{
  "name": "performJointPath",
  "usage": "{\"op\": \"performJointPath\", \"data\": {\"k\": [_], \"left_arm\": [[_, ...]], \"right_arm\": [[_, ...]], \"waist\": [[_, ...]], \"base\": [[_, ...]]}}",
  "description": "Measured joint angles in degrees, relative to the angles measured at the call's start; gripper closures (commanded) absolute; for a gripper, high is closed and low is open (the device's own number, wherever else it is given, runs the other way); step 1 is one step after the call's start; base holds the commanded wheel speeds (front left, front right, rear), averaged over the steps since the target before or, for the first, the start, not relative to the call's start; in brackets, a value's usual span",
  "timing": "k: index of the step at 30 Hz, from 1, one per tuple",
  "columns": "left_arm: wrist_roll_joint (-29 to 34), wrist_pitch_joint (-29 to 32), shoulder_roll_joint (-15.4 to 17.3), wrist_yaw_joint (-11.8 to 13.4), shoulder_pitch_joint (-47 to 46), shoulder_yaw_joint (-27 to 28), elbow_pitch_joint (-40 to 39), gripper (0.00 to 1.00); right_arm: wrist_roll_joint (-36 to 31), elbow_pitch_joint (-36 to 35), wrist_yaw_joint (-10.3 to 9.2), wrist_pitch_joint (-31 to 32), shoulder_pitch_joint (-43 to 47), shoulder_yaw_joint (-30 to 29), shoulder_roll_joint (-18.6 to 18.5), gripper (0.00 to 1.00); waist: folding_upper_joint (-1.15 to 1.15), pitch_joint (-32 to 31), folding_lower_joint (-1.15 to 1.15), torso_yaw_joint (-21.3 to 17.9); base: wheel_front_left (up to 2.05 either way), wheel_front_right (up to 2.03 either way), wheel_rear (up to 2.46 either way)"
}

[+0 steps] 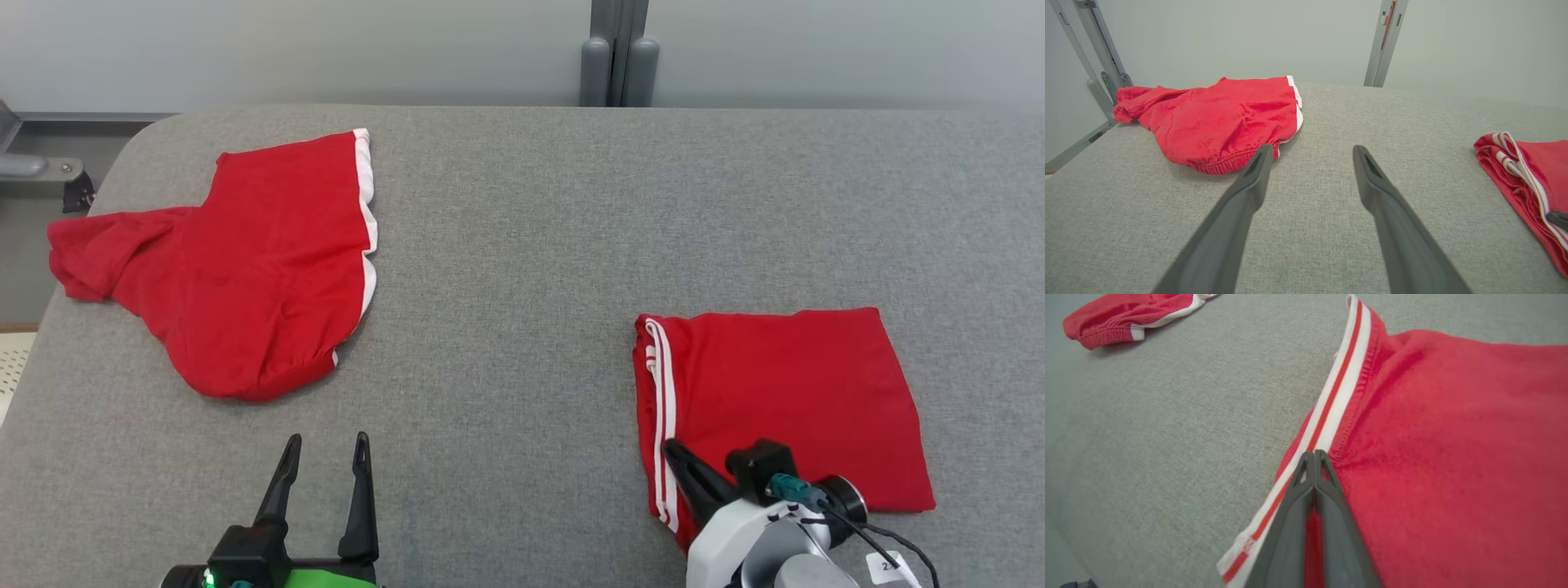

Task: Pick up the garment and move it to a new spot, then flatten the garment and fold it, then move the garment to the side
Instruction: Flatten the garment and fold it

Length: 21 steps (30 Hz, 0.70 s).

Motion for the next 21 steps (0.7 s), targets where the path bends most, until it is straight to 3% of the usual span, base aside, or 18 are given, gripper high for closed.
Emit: {"op": "performJointPath", "data": {"k": [6,10,12,13,14,21], "left_arm": [[-0.1,0.0,0.0,0.0,0.0,0.4,0.1,0.0],[0.1,0.0,0.0,-0.3,0.1,0.9,0.3,0.0],[0.5,0.0,0.0,-0.4,0.5,1.4,0.4,0.0],[0.5,0.0,0.0,-0.5,0.8,1.6,0.5,0.0],[0.6,0.0,0.0,-0.7,1.2,1.8,0.5,0.0],[0.6,0.0,0.0,-1.6,2.9,2.3,1.5,0.0]], "right_arm": [[0.7,1.0,0.01,-1.9,-1.2,1.9,0.7,1.0],[1.0,-3.1,0.01,-4.0,0.4,-2.0,-0.5,1.0],[0.4,-6.1,0.01,-4.5,2.6,-5.3,-1.4,0.61],[-0.1,-8.0,0.01,-4.8,4.0,-7.3,-1.7,0.06],[0.1,-9.8,0.01,-4.8,5.4,-9.3,-1.8,0.0],[-0.7,-19.3,0.0,-5.1,14.3,-20.9,-3.7,0.0]], "waist": [[0.0,-0.9,0.0,0.3],[0.0,-2.3,0.0,0.4],[0.0,-3.1,0.0,0.3],[0.0,-3.6,0.0,0.2],[0.0,-4.1,0.0,0.1],[0.0,-7.3,0.0,-0.9]], "base": [[0.0,0.0,0.0],[0.0,0.0,0.0],[0.0,0.0,0.0],[0.0,0.0,0.0],[0.0,0.0,0.0],[0.0,0.0,0.0]]}}
